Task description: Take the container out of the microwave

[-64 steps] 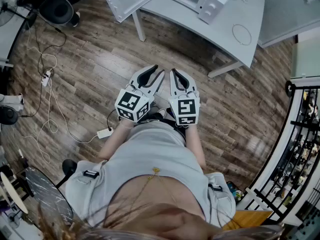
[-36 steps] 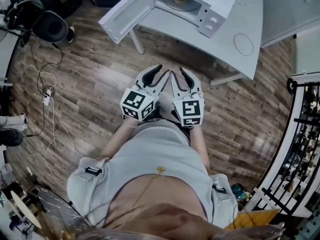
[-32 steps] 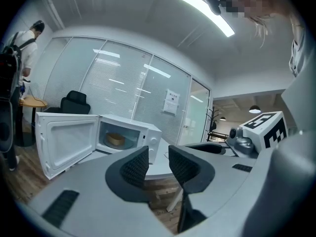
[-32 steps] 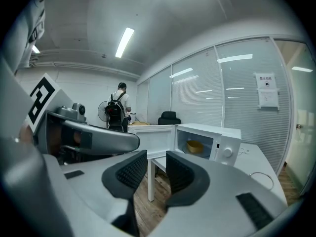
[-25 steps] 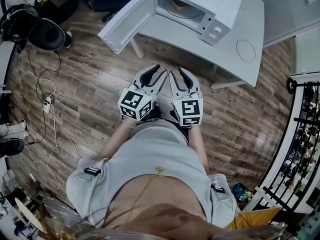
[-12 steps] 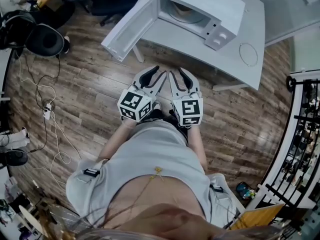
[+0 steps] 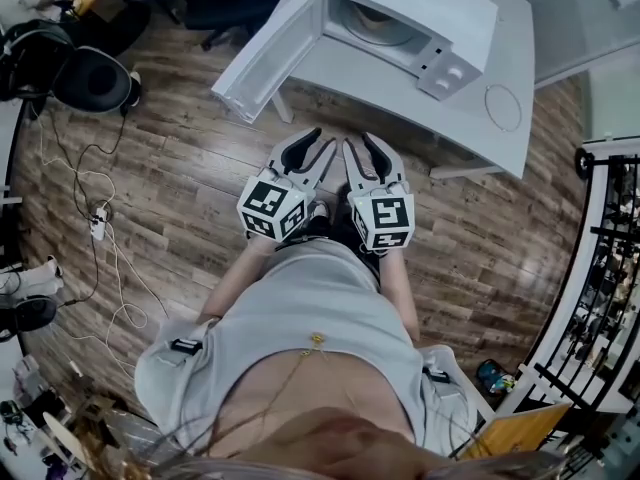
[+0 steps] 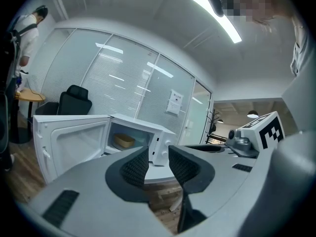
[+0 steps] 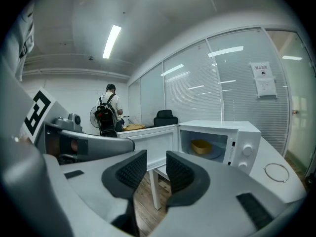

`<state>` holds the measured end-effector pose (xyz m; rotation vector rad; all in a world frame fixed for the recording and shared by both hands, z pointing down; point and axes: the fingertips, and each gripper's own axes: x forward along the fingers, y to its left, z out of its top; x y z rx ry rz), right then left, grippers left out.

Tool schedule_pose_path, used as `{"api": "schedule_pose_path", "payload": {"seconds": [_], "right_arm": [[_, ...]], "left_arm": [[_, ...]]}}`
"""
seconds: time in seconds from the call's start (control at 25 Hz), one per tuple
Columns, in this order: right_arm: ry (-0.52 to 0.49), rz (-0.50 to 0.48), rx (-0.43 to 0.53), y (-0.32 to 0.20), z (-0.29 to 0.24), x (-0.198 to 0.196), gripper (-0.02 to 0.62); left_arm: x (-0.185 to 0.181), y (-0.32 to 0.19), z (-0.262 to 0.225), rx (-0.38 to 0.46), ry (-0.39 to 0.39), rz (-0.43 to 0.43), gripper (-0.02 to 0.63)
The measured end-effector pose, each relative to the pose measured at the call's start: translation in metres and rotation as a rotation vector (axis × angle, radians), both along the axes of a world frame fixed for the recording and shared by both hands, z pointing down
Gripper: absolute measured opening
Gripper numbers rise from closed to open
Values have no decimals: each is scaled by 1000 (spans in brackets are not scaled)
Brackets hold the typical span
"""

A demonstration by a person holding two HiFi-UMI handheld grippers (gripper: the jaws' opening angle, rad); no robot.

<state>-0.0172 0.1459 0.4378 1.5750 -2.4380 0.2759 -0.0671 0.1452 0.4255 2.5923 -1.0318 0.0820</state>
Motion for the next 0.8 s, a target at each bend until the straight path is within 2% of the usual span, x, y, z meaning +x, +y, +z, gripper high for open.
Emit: {"api": "schedule_pose_path", "payload": {"seconds": [0.52, 0.8], "right_arm": [[38, -45, -19, -29, 3, -3, 130], [24, -41, -19, -53, 2, 6, 130]], "left_arm": [[-5, -27, 1, -10, 2, -31, 128], [4, -51, 5, -21, -7, -28, 127]]}}
